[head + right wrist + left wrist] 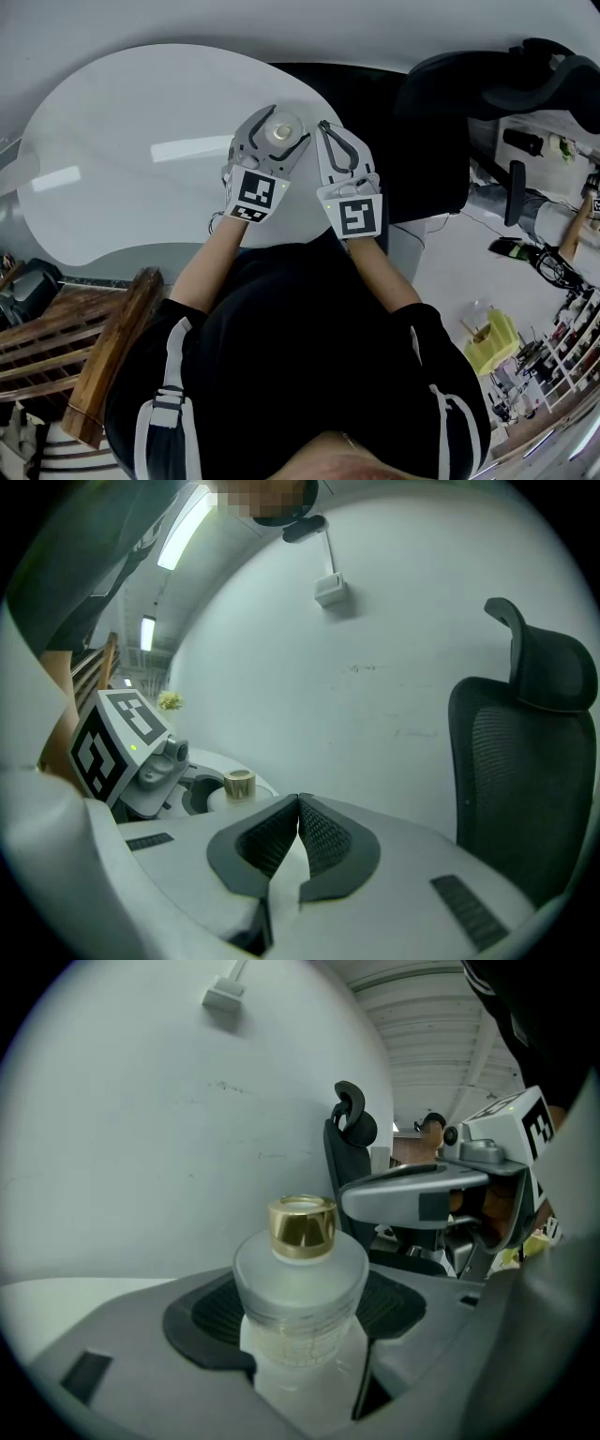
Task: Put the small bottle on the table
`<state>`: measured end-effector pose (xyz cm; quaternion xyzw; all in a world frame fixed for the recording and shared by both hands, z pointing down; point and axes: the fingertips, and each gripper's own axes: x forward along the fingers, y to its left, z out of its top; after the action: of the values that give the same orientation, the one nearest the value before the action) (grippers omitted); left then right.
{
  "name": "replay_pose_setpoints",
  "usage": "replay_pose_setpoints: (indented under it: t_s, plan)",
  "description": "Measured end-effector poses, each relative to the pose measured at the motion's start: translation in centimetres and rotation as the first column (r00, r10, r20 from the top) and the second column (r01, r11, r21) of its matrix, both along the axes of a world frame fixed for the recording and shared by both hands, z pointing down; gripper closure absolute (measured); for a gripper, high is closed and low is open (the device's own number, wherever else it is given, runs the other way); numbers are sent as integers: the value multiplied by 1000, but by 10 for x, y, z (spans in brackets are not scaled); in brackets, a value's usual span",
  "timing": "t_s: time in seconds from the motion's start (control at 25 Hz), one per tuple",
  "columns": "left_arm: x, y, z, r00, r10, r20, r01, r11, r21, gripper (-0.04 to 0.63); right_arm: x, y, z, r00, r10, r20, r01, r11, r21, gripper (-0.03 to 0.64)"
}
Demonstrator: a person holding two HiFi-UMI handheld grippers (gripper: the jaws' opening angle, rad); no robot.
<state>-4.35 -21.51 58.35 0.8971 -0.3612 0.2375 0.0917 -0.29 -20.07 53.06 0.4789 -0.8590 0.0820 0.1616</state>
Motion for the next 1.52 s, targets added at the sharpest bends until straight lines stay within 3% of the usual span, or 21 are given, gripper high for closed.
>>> replay_pose_setpoints:
  t_s: [1.0,1.28,1.52]
  plan:
    - [3,1,42,997,15,72,-9,997,-81,261,-3,-1,18,1000,-4,9,4,999,-47,594]
    - [1,4,46,993,52,108,-43,996,-82,259,-9,4,16,1000,-11,7,11,999,-42,594]
    - [1,7,42,995,51,85,-43,994,-97,258,-12,10,10,1000,-23,6,23,999,-28,594]
